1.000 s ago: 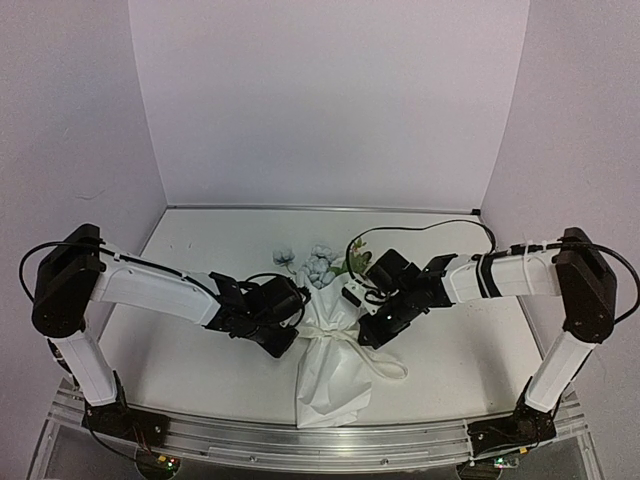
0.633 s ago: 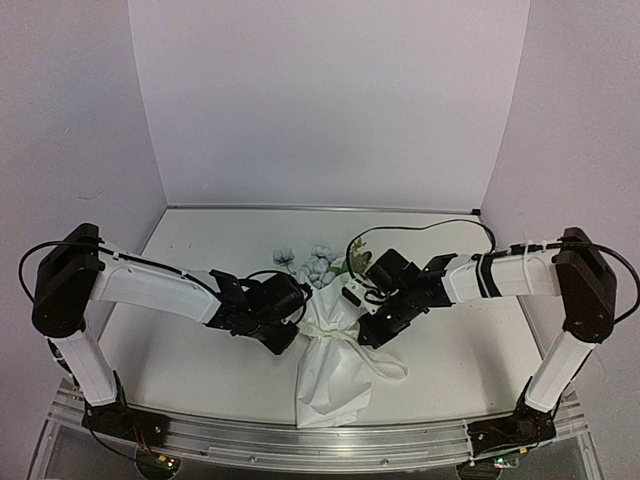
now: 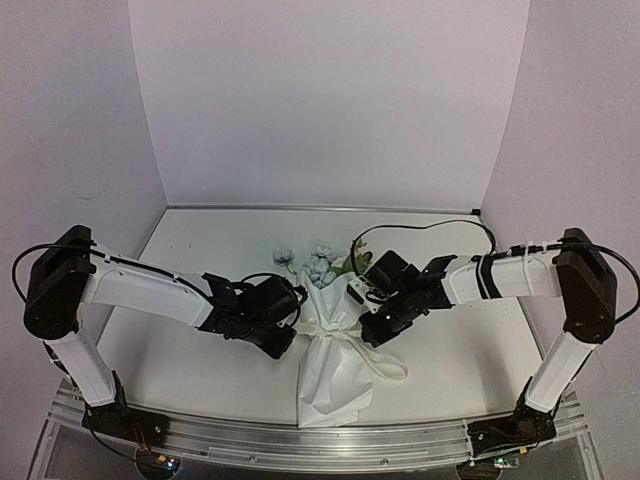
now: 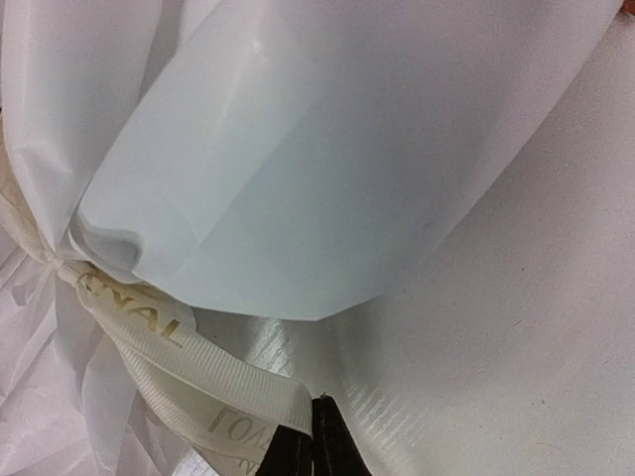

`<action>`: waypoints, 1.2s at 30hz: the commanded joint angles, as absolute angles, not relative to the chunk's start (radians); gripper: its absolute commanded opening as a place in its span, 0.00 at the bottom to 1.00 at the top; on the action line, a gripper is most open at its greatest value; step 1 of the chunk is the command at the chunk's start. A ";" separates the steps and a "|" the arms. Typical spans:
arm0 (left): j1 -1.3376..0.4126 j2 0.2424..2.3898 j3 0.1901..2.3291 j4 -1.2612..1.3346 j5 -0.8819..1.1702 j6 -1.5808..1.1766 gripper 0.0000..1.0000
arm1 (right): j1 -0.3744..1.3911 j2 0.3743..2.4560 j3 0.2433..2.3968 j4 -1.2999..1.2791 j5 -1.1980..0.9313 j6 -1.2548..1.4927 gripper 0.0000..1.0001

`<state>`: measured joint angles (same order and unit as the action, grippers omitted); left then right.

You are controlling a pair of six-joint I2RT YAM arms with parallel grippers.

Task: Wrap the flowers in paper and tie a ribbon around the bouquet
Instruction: Tie the half-tied ribbon around the folded bouquet.

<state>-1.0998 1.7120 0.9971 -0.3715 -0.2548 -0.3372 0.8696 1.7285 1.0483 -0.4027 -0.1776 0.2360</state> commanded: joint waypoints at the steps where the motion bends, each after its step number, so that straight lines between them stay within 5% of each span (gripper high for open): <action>1: -1.098 1.654 0.967 -0.359 -0.258 -0.379 0.00 | 0.869 1.674 1.019 -0.428 -0.071 0.290 0.00; 36: -1.050 1.627 0.868 -0.293 -0.171 -0.404 0.00 | 0.868 1.643 1.000 -0.456 -0.001 0.360 0.00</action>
<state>-1.0668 1.6539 0.8859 -0.2599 -0.1589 -0.3939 0.8715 1.6790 1.0215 -0.4111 -0.0677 0.3450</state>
